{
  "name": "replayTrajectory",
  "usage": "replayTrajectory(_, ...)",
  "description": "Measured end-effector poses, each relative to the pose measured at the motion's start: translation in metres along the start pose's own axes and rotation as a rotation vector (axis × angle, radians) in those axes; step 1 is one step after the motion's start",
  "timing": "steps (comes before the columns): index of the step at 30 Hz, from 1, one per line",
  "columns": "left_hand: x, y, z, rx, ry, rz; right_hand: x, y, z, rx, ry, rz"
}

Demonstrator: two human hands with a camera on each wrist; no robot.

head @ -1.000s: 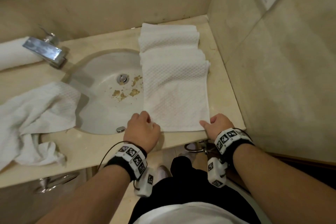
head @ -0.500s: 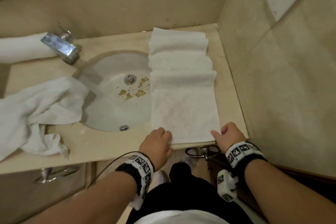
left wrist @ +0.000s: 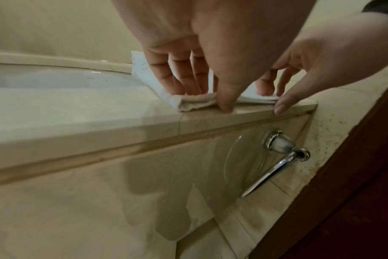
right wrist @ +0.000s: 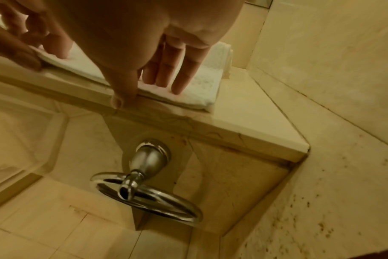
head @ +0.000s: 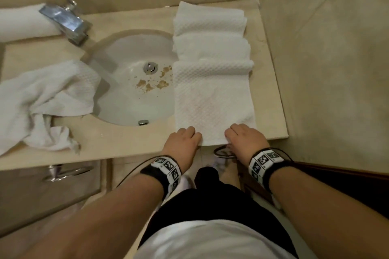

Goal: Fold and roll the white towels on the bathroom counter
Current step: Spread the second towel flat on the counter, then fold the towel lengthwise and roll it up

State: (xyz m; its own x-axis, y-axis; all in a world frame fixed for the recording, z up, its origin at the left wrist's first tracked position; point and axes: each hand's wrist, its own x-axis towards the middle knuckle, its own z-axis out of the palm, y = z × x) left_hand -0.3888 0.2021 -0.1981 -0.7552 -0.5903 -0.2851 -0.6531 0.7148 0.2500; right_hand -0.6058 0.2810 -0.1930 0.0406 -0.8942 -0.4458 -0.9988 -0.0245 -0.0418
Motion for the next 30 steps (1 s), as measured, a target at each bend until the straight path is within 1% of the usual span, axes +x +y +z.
replayTrajectory(3, -0.006, 0.001, -0.004, 0.022, -0.015, -0.017, -0.004, 0.003, -0.002, 0.032, 0.016, -0.005)
replayTrajectory(5, -0.006, -0.001, -0.01, -0.018, -0.015, -0.046, -0.003, 0.005, -0.009, 0.066, 0.037, 0.017)
replayTrajectory(7, -0.004, -0.002, -0.015, -0.092, -0.027, -0.093, -0.001, 0.006, -0.018, 0.168, 0.05, 0.043)
replayTrajectory(9, -0.001, -0.004, -0.018, -0.164, -0.014, -0.167, 0.0, 0.01, -0.026, 0.285, 0.057, 0.138)
replayTrajectory(11, 0.0, -0.008, -0.018, -0.21, 0.019, -0.22, -0.002, 0.017, -0.027, 0.401, 0.007, 0.282)
replayTrajectory(13, 0.003, -0.012, -0.02, -0.215, 0.016, -0.252, -0.003, 0.02, -0.028, 0.476, -0.024, 0.366)
replayTrajectory(16, 0.014, -0.016, -0.026, -0.216, -0.066, -0.333, 0.004, 0.022, -0.031, 0.48, -0.06, 0.398)
replayTrajectory(18, 0.022, -0.018, -0.032, -0.179, -0.097, -0.37, 0.01, 0.023, -0.035, 0.428, -0.099, 0.42)
replayTrajectory(19, 0.025, -0.018, -0.036, -0.152, -0.099, -0.383, 0.012, 0.025, -0.038, 0.382, -0.097, 0.424)
replayTrajectory(20, 0.027, -0.016, -0.04, -0.11, -0.097, -0.374, 0.015, 0.027, -0.041, 0.334, -0.08, 0.416)
replayTrajectory(21, 0.029, -0.013, -0.043, -0.06, -0.094, -0.334, 0.017, 0.026, -0.043, 0.292, -0.066, 0.386)
replayTrajectory(25, 0.027, 0.014, -0.048, 0.172, -0.139, -0.077, 0.018, 0.01, -0.038, 0.127, -0.001, 0.112)
replayTrajectory(26, 0.025, 0.021, -0.046, 0.206, -0.153, -0.056, 0.015, 0.007, -0.034, 0.095, 0.019, 0.065)
replayTrajectory(28, 0.018, 0.029, -0.04, 0.234, -0.17, -0.052, 0.009, 0.007, -0.025, 0.055, 0.04, 0.018)
replayTrajectory(30, 0.009, 0.031, -0.031, 0.189, -0.133, -0.052, 0.002, 0.011, -0.016, 0.024, 0.058, -0.023)
